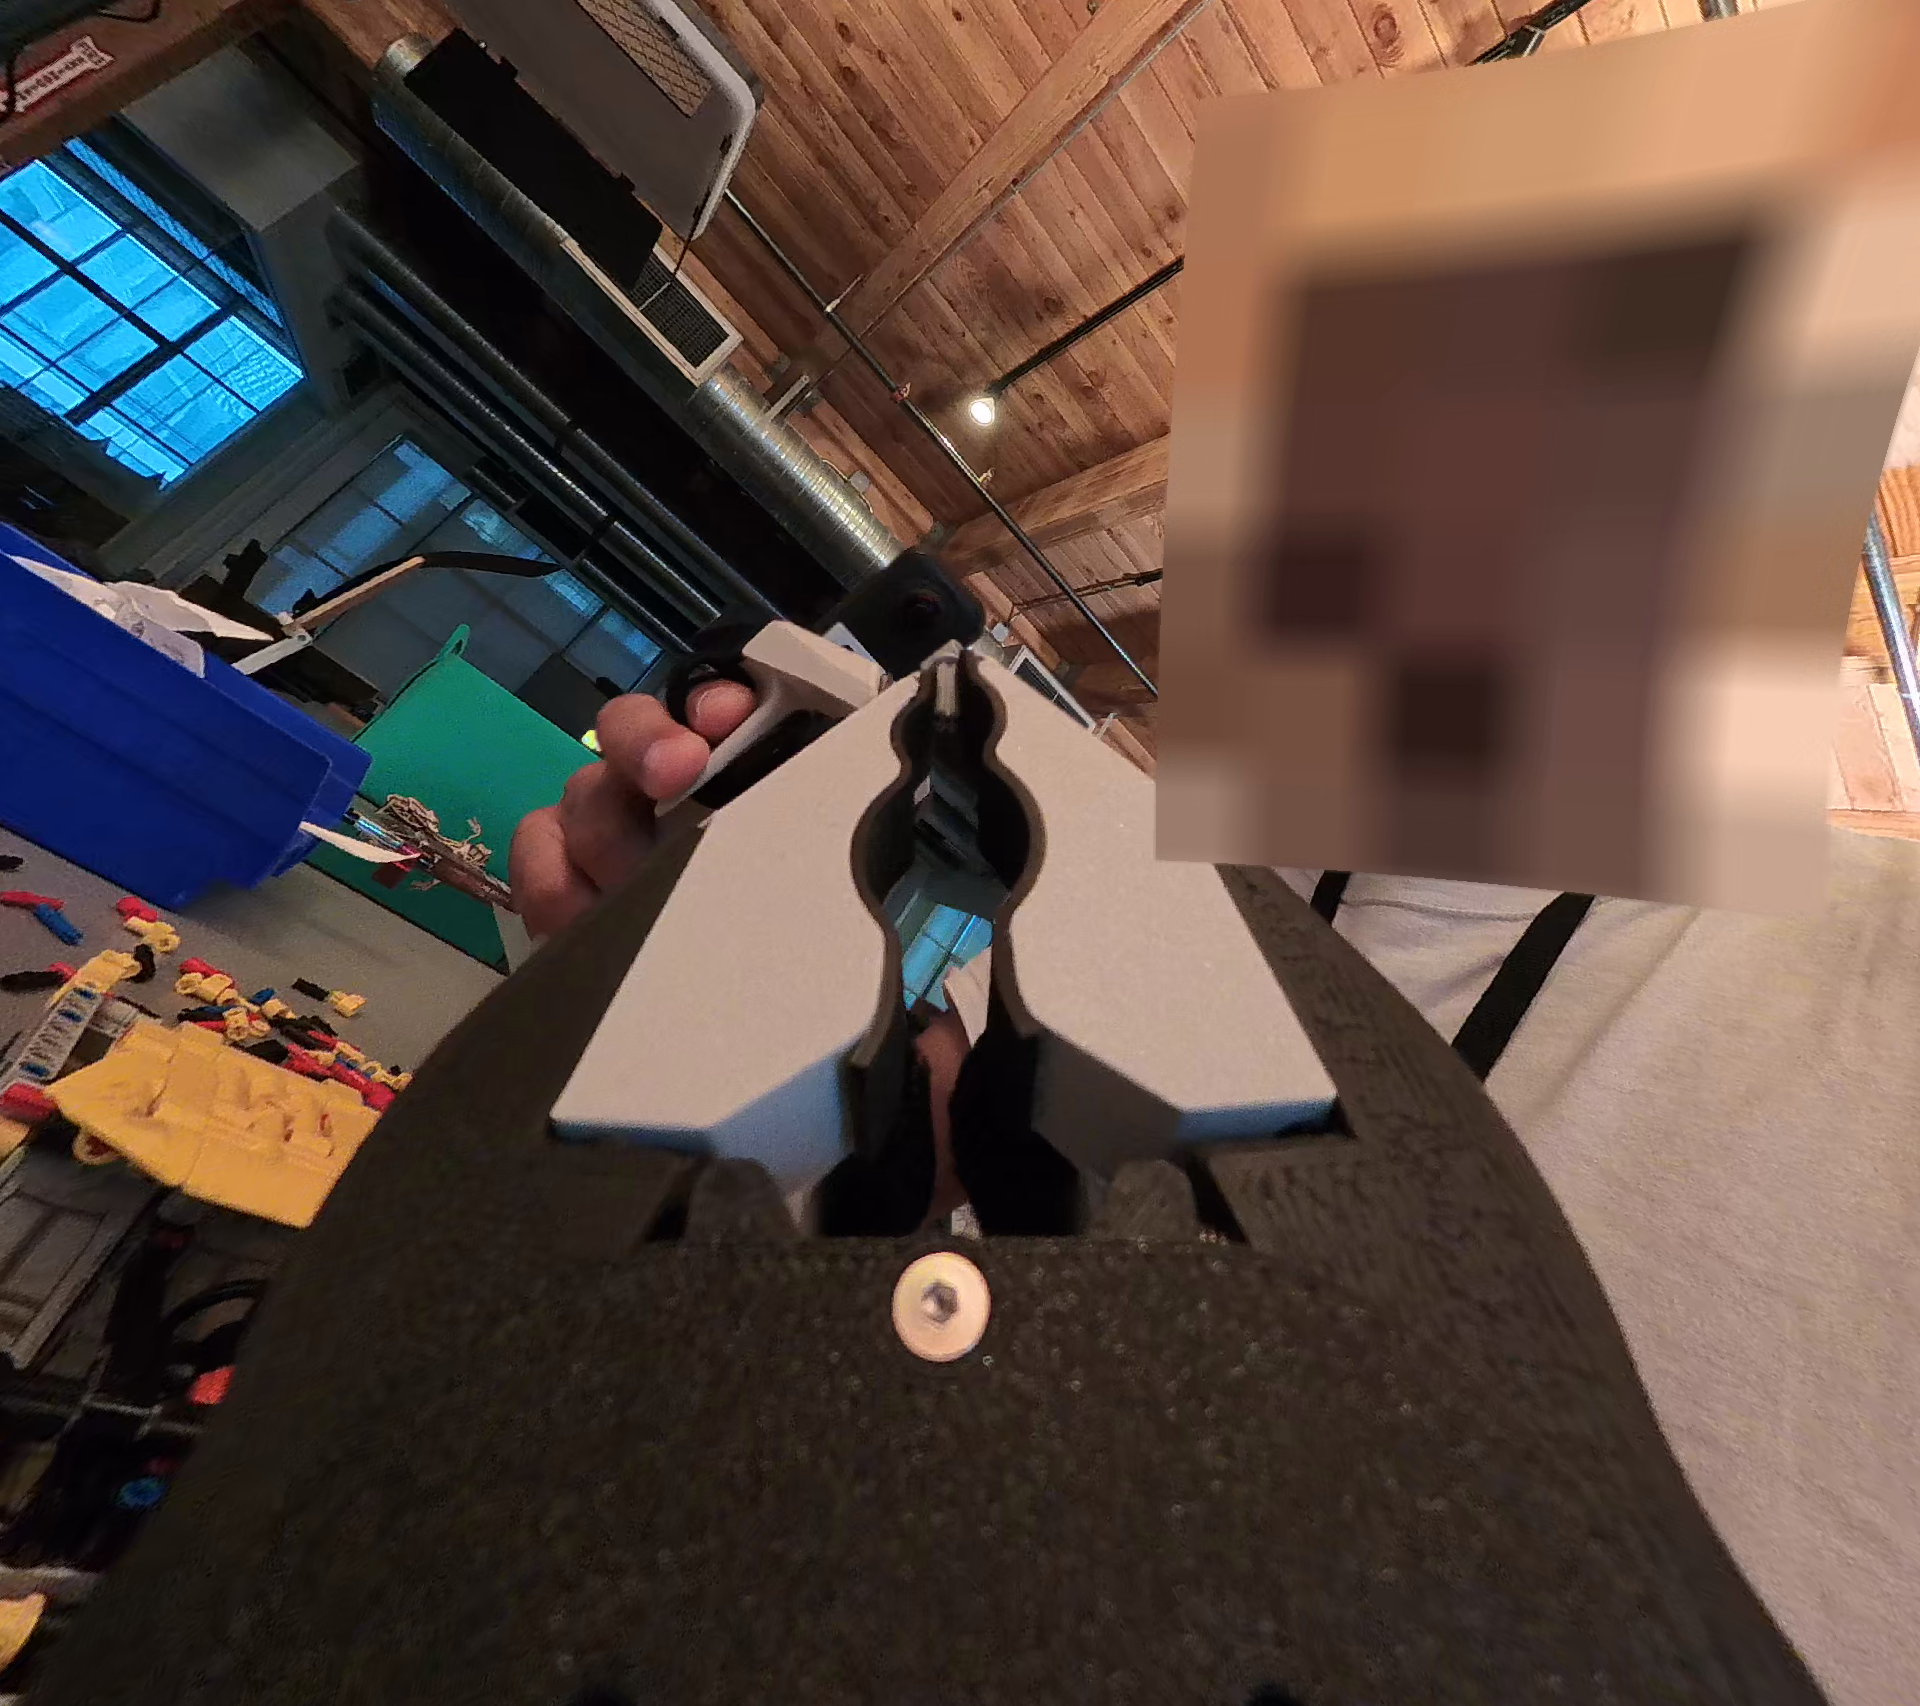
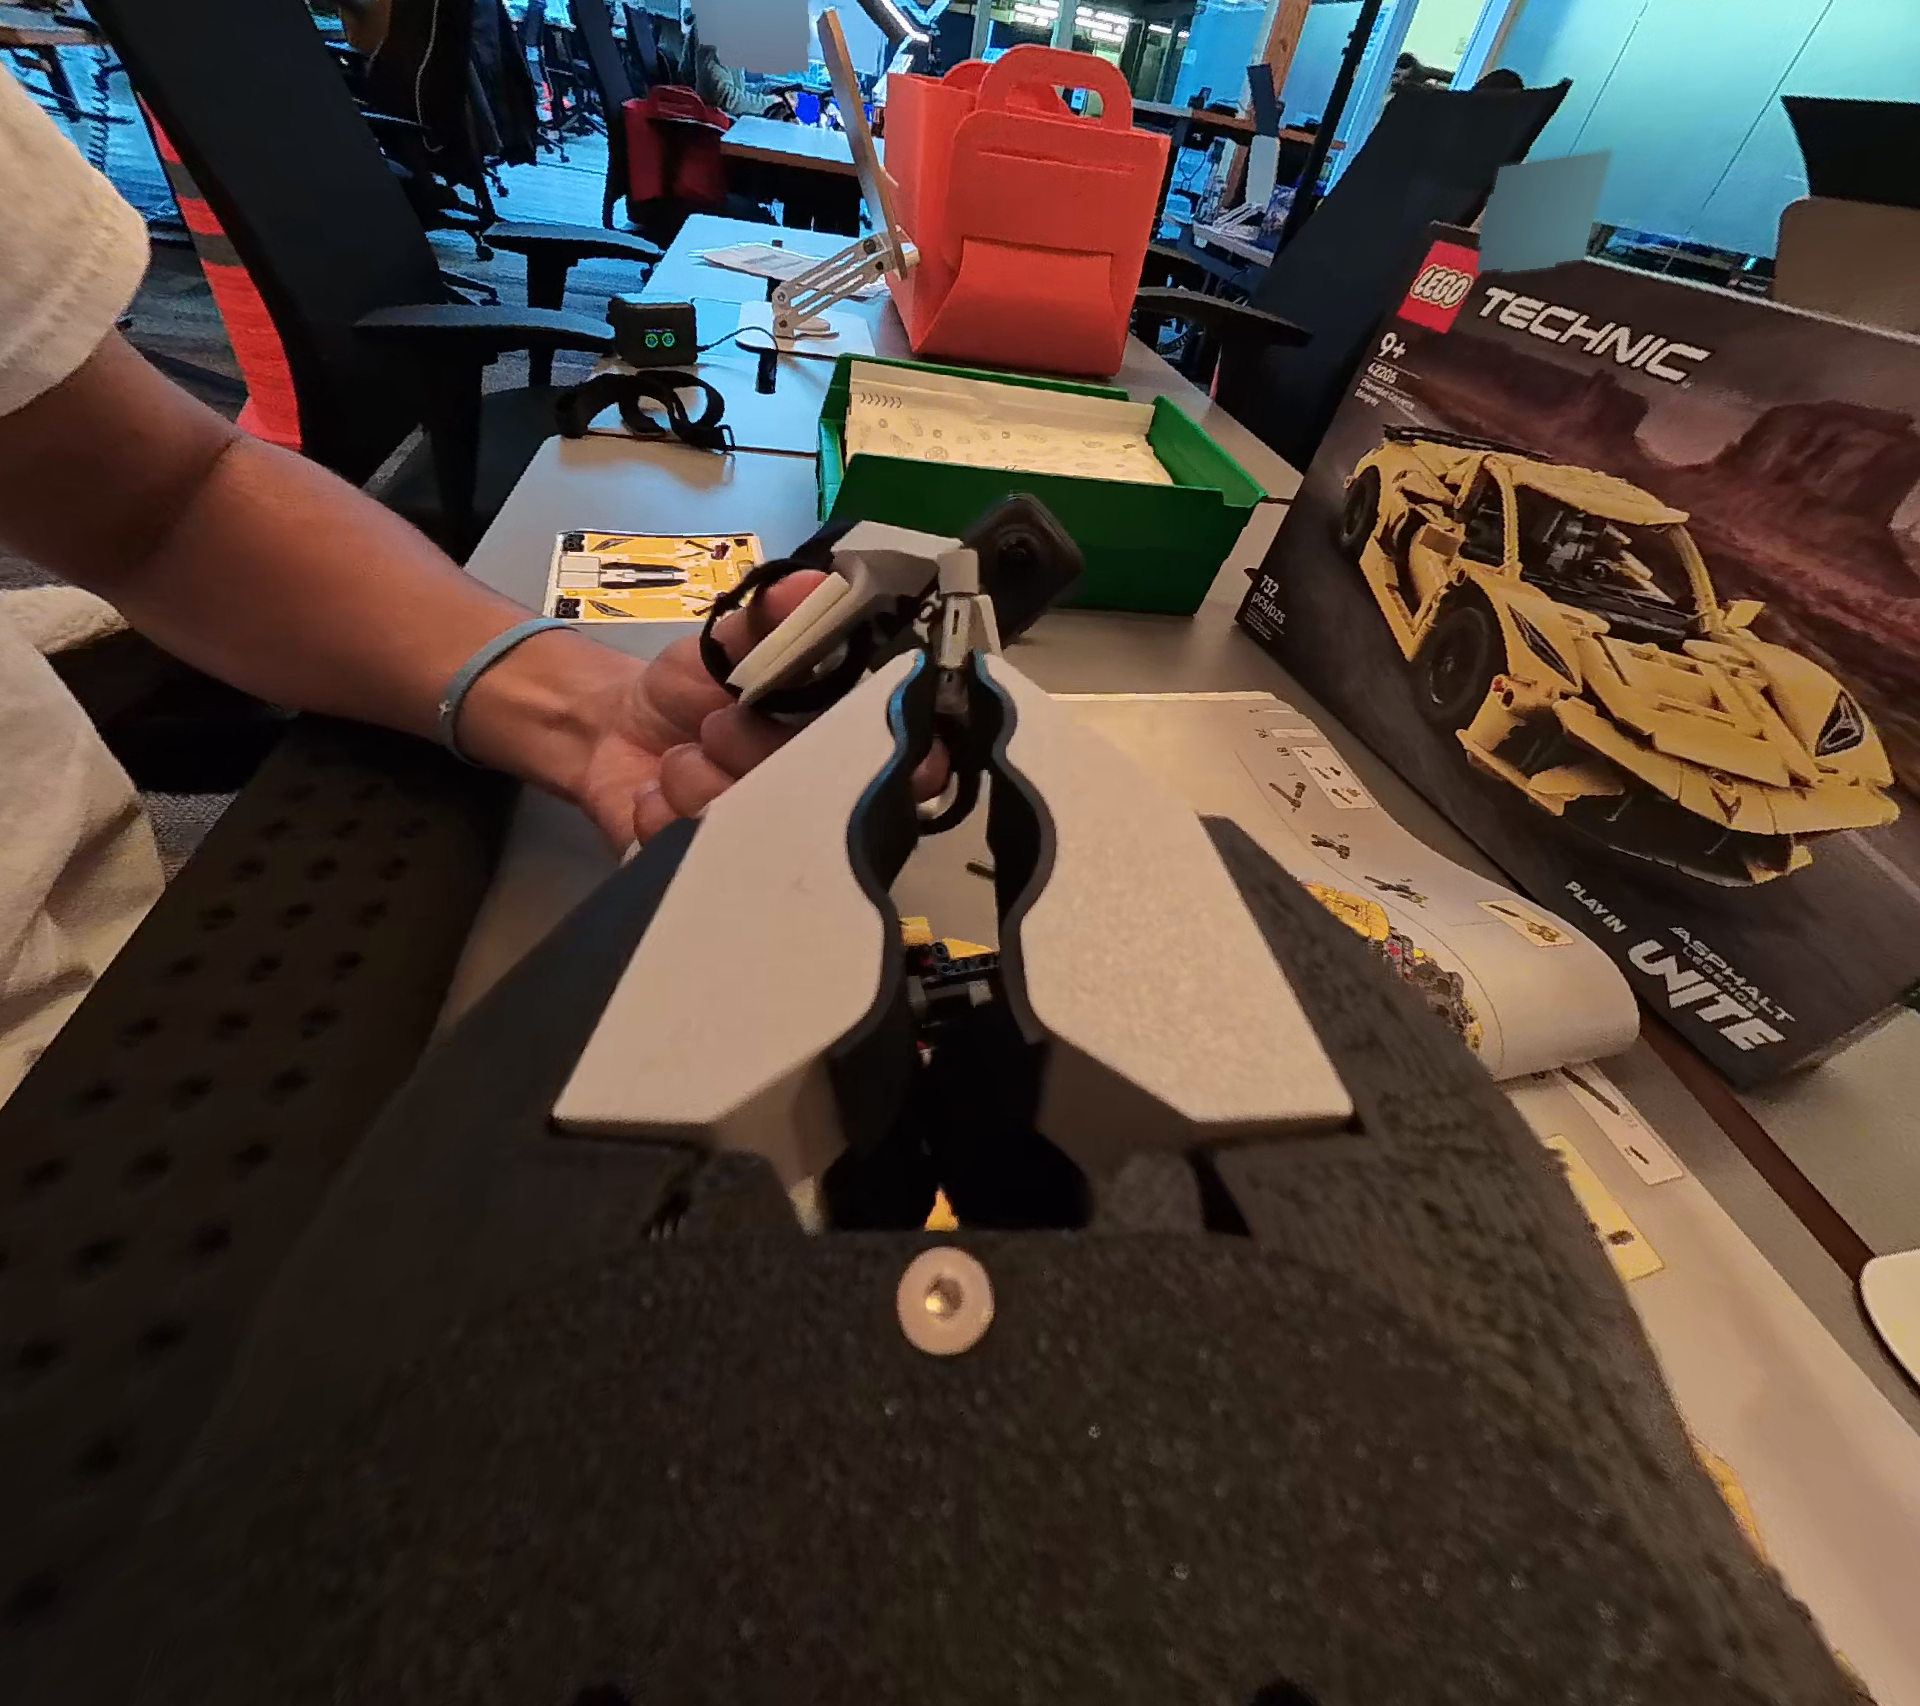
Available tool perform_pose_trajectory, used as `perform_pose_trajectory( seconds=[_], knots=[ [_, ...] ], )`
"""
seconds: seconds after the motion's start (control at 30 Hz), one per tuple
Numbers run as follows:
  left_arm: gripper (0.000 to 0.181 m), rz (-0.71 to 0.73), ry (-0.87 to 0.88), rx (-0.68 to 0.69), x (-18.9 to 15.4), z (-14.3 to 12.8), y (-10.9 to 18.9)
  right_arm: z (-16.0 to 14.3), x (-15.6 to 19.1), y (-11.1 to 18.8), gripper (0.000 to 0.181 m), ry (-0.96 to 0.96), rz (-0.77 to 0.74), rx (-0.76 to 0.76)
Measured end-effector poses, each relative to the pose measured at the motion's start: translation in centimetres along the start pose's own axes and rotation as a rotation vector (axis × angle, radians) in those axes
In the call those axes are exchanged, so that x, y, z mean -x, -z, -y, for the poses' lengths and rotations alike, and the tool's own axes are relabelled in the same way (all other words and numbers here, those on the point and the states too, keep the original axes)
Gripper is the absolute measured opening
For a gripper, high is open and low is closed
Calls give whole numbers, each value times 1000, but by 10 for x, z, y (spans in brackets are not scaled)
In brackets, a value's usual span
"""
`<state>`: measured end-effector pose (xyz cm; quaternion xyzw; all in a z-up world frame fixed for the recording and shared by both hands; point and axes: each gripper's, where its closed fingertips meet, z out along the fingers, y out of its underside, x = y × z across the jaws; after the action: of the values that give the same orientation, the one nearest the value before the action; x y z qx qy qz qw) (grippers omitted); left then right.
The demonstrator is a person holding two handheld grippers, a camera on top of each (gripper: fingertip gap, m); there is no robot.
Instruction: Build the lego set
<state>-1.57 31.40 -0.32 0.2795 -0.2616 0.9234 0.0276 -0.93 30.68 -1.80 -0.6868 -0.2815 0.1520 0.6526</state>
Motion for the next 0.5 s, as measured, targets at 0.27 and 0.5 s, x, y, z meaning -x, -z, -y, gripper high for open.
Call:
perform_pose_trajectory(
  seconds=[0.27, 0.5],
  knots=[
    [3, -8, 31, -25, 3, 0, 2, -3, -2, -1, 5, -7, -18, -3],
    [3, -19, 69, -36, 5, 1, 4, -4, -3, -1, 4, -4, -28, -11]
  ],
)
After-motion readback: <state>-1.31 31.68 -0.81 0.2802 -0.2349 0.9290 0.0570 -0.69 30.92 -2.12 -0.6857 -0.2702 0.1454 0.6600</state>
